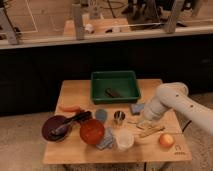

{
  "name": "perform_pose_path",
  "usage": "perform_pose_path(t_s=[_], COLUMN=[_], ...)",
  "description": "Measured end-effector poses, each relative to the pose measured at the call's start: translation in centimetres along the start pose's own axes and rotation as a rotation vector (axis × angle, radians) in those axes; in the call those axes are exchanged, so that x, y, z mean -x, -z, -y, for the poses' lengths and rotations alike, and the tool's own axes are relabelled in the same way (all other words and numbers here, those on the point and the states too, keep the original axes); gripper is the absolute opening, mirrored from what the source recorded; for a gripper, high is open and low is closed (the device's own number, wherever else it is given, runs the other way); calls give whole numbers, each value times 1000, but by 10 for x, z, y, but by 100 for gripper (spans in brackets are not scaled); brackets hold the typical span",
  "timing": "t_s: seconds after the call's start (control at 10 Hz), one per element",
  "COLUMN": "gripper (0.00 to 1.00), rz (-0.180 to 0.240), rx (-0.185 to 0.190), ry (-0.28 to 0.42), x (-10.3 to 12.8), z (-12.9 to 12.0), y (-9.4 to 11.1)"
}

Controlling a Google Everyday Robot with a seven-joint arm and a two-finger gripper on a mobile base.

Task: Place fork in metal cup

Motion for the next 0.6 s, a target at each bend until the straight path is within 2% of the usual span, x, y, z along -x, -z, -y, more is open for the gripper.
perform_pose_path(t_s=[0.1,0.3,0.6], gripper=[0,0,0], rz=[121,263,368], rx=[-3,2,17], ry=[-18,-21,3], x=[0,8,47], z=[5,12,17], y=[14,19,21])
